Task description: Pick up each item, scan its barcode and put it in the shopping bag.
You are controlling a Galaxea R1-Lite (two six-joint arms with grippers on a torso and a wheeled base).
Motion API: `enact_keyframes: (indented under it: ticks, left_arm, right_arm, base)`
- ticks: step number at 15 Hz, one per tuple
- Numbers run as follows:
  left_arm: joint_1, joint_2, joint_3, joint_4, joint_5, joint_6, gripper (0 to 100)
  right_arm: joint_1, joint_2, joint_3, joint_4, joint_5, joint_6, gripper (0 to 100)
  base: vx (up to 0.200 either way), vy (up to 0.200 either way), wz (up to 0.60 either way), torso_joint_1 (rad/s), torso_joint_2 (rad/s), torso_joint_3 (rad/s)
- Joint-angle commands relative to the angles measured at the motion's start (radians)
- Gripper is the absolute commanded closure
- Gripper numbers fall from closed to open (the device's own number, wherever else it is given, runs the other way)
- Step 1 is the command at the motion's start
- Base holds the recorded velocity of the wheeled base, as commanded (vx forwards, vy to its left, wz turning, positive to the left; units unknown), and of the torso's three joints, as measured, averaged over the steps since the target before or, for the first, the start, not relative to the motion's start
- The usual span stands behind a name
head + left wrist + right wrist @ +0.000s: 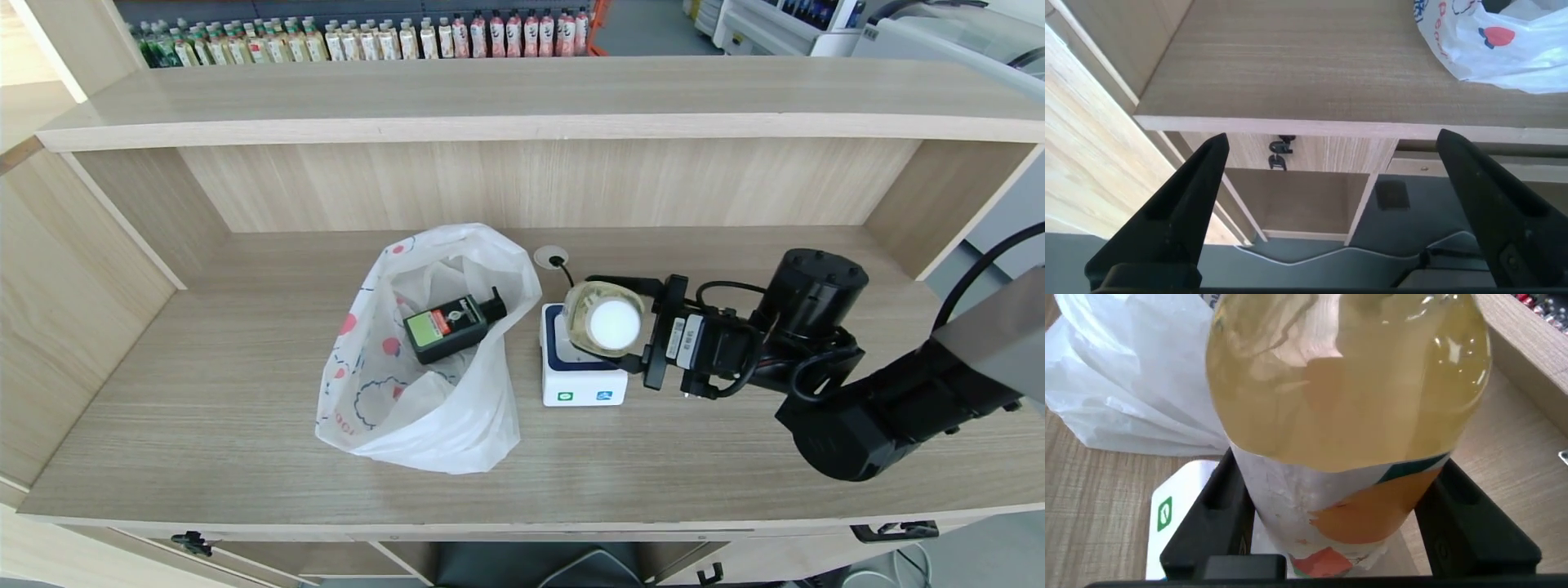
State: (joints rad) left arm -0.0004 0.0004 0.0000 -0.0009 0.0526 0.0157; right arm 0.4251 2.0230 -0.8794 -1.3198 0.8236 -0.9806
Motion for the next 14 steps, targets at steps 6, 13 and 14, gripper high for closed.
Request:
enact_keyframes:
  ticks: [6,13,14]
  left_arm:
    - [0.002,0.000,0.000,-0.001,0.000,0.000,0]
    - [0.002,0.000,0.000,-0.001,0.000,0.000,0]
    - [0.002,0.000,0.000,-0.001,0.000,0.000,0]
  right_arm:
    - [-0.002,-0.001,0.002,0.001,0.002,0.000,100]
    - [0.017,-0.067,0.083,-0.001,-0.003,0.069,100]
    - [0.026,-0.124,0.119,-0.001,-0.020,0.135,100]
  base:
    - [0.000,0.000,0.00,0.000,0.00,0.000]
    - [0.000,0.000,0.00,0.000,0.00,0.000]
    - [0.000,0.000,0.00,0.000,0.00,0.000]
